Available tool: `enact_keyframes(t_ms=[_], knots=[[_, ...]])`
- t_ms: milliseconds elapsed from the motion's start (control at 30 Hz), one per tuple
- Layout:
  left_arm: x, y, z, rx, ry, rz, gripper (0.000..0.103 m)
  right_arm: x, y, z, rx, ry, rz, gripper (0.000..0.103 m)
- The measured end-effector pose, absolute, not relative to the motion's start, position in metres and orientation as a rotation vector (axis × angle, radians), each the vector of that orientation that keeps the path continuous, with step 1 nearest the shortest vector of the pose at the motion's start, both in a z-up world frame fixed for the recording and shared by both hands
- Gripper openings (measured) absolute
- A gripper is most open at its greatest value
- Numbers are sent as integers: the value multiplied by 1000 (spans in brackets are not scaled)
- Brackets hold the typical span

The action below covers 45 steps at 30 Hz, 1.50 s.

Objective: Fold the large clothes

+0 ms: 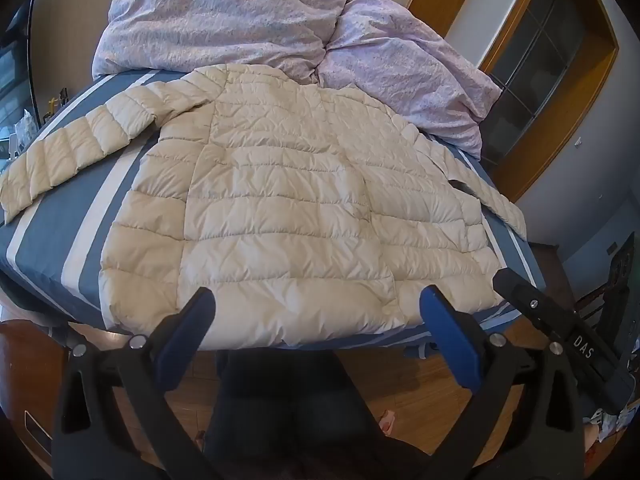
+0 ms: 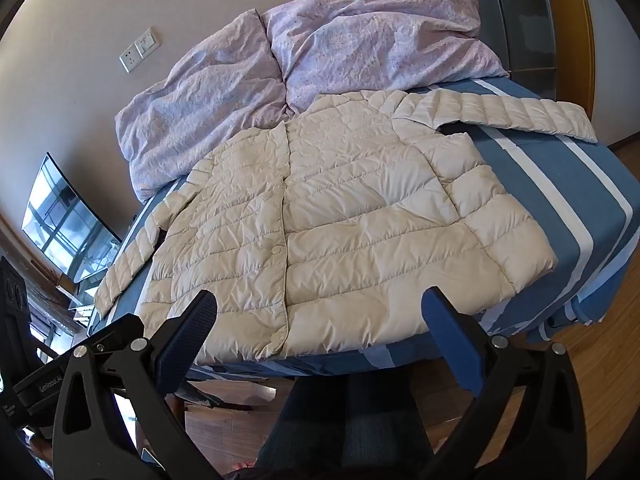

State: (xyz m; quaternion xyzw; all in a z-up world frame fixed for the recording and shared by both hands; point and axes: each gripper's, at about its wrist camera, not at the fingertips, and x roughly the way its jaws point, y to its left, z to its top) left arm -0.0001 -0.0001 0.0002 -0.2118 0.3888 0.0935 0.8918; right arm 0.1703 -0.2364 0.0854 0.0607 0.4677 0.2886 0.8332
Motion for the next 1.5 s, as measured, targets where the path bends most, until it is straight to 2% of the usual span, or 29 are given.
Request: enact_keyframes(t_ms=[1500], knots=[[1,-1,0,-446,810,192,101,171,-235,84,121,996,607,102]])
